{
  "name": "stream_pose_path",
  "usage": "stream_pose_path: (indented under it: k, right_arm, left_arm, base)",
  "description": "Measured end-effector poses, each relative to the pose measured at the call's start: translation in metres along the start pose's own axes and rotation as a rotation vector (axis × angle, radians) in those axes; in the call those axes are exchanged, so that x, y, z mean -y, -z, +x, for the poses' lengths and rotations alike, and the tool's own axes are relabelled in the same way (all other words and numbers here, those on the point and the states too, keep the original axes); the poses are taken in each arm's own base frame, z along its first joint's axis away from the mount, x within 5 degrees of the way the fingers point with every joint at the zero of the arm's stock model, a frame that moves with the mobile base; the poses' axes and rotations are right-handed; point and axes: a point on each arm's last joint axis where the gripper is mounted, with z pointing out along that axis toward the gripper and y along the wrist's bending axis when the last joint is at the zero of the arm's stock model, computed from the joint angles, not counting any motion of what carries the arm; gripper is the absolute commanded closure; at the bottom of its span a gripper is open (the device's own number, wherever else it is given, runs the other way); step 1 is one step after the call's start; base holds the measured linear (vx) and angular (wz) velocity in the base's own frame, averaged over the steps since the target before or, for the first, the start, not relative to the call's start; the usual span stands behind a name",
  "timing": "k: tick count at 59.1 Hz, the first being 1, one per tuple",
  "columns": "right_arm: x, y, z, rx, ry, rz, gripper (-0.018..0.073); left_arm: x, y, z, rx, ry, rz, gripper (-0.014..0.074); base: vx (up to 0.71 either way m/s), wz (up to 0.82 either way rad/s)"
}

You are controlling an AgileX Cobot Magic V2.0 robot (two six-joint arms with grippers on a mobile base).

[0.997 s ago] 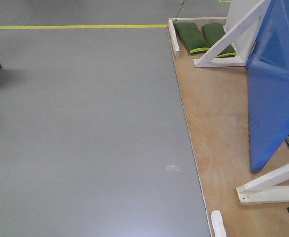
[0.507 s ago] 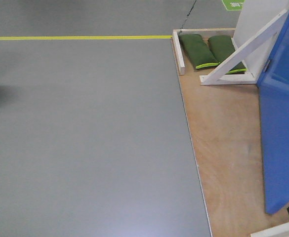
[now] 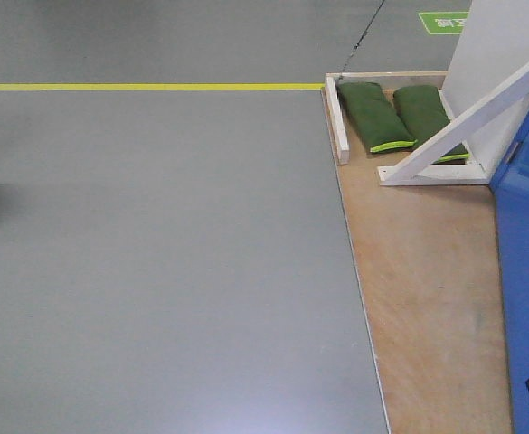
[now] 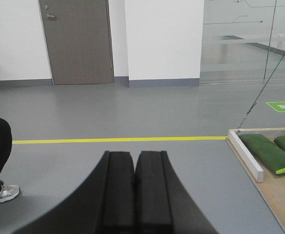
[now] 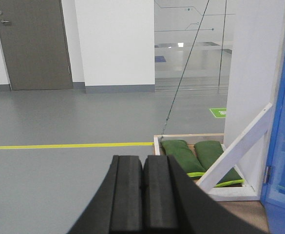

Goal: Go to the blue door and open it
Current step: 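Drive the base up beside the blue door and stop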

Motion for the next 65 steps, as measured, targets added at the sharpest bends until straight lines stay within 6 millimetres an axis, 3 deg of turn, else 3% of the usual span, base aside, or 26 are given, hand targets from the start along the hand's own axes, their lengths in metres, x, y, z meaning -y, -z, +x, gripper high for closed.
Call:
stream_pose_path:
  k: [27, 65]
  right_arm:
    - [0.0, 0.0, 0.0, 0.0, 0.0, 0.0, 0.0561]
    - [0.0, 0.0, 0.0, 0.0, 0.0, 0.0, 0.0561]
  left_arm:
    - [0.0017, 0.0, -0.0001, 0.001, -0.001, 0.031, 0.0524]
    - [0.0017, 0.0, -0.0001, 0.001, -0.001, 0.031, 0.0524]
  base:
    - [0.17, 0.01]
    - [-0.03, 0.0]
